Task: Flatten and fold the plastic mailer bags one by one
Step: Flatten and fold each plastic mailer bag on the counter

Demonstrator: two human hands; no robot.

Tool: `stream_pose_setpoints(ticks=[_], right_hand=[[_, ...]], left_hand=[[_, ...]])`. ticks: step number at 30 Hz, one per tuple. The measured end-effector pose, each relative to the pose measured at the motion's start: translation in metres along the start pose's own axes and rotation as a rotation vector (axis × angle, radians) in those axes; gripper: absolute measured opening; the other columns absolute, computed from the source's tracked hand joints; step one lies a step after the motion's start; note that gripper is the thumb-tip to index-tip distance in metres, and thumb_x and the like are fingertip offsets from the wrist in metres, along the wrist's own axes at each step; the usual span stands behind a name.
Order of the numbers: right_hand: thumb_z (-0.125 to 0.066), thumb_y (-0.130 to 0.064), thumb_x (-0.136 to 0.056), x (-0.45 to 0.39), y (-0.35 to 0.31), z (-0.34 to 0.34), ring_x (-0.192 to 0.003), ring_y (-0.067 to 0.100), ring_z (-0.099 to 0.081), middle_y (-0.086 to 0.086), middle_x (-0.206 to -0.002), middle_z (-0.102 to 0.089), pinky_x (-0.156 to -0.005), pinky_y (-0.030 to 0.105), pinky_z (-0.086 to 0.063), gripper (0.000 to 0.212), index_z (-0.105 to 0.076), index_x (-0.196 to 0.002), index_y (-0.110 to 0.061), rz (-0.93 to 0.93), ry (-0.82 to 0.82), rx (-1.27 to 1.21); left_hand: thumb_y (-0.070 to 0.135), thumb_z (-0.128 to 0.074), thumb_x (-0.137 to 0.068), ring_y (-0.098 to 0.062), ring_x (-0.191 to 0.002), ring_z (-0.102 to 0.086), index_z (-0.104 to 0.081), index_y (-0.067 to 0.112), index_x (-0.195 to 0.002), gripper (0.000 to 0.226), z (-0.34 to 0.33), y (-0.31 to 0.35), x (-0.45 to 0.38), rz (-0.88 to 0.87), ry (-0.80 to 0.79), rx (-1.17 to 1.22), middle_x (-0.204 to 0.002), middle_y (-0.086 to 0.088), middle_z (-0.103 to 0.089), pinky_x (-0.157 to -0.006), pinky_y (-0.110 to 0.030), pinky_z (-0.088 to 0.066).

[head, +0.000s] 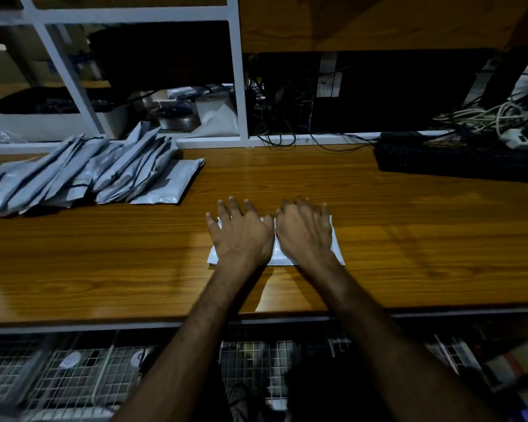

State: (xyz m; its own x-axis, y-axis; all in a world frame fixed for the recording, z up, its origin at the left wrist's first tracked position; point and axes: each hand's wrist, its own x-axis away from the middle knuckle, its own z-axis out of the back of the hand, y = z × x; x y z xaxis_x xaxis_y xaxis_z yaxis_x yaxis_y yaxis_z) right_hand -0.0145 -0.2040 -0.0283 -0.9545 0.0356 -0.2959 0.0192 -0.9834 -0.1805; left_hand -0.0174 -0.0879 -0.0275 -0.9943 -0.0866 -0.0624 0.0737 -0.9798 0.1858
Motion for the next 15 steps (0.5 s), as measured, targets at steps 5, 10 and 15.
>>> stream_pose_setpoints(ticks=[5, 10, 15], right_hand=[[-0.042, -0.033, -0.104, 0.001, 0.008, -0.003, -0.141, 0.032, -0.047, 0.011, -0.147, -0.056, -0.121, 0.059, -0.025, 0.038, -0.064, -0.132, -0.02, -0.026, -0.004, -0.003], [-0.045, -0.031, -0.104, 0.006, 0.015, 0.003, -0.152, 0.033, -0.032, 0.014, -0.162, -0.038, -0.123, 0.059, -0.019, 0.041, -0.057, -0.143, -0.02, -0.051, -0.028, -0.012], [-0.048, -0.028, -0.103, 0.007, 0.023, 0.004, -0.152, 0.034, -0.031, 0.015, -0.163, -0.037, -0.124, 0.06, -0.021, 0.042, -0.056, -0.144, -0.02, -0.061, -0.026, -0.017]], left_hand=[[0.059, -0.018, -0.106, -0.039, -0.159, 0.0, -0.016, 0.014, -0.165, 0.075, 0.003, -0.008, 0.001, -0.008, 0.006, -0.017, -0.172, -0.018, -0.008, -0.125, -0.064, -0.002], [0.059, -0.018, -0.107, -0.039, -0.159, 0.003, -0.012, 0.016, -0.165, 0.073, 0.004, -0.013, 0.001, 0.001, 0.008, -0.027, -0.173, -0.017, -0.005, -0.125, -0.065, -0.001], [0.061, -0.019, -0.107, -0.039, -0.159, 0.003, -0.012, 0.016, -0.165, 0.074, 0.003, -0.021, 0.001, -0.003, 0.027, -0.009, -0.173, -0.017, -0.004, -0.124, -0.066, -0.003]])
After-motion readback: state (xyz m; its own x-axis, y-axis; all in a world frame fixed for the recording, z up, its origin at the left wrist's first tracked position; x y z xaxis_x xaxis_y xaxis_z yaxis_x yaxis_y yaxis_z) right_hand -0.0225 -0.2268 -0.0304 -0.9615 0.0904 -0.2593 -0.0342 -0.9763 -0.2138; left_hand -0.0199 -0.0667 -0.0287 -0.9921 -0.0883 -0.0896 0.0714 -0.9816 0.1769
